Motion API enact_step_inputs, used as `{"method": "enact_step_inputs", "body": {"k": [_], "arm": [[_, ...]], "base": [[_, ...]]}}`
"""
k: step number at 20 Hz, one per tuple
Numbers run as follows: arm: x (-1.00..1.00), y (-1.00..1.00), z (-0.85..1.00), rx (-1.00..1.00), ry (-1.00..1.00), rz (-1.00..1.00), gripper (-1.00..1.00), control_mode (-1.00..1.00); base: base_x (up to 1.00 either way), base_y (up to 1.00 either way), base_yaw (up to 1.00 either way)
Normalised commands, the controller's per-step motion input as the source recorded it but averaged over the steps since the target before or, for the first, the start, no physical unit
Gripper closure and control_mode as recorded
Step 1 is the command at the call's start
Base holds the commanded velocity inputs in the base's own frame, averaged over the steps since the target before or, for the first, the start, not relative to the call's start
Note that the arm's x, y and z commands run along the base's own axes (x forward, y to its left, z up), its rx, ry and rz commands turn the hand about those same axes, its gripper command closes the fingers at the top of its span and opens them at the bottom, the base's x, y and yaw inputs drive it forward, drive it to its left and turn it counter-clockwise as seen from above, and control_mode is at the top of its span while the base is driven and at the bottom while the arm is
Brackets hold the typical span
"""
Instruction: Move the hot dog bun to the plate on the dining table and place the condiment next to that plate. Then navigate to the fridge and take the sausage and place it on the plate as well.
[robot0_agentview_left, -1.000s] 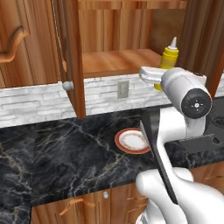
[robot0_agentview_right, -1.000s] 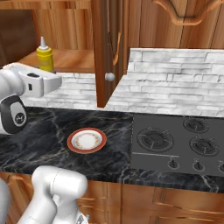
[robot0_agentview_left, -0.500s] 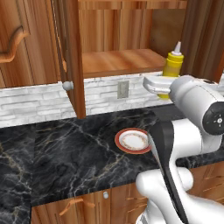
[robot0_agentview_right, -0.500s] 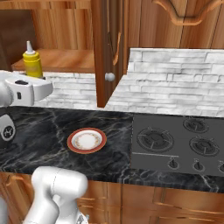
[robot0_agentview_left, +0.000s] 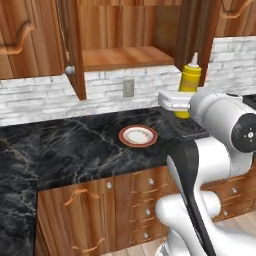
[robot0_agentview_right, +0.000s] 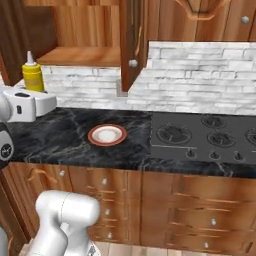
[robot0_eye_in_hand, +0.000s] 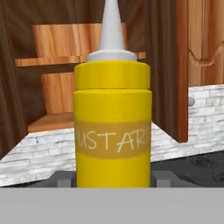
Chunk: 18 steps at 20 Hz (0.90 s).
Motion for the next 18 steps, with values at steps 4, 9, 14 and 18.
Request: {"method": "enact_step_inputs", "body": {"k": [4,9,14,18], "arm": [[0.00,0.00,0.00,0.00,0.00,0.00,1.00,1.00],[0.00,0.00,0.00,0.00,0.00,0.00,1.00,1.00],[0.00,0.00,0.00,0.00,0.00,0.00,1.00,1.00],[0.00,0.00,0.00,0.00,0.00,0.00,1.00,1.00]], "base": [[-0.91,-0.12,-0.51],[-0.55,-0.07,-0.72],[-0.39,-0.13,-0.77],[-0.11,-0.34,-0.79]]}}
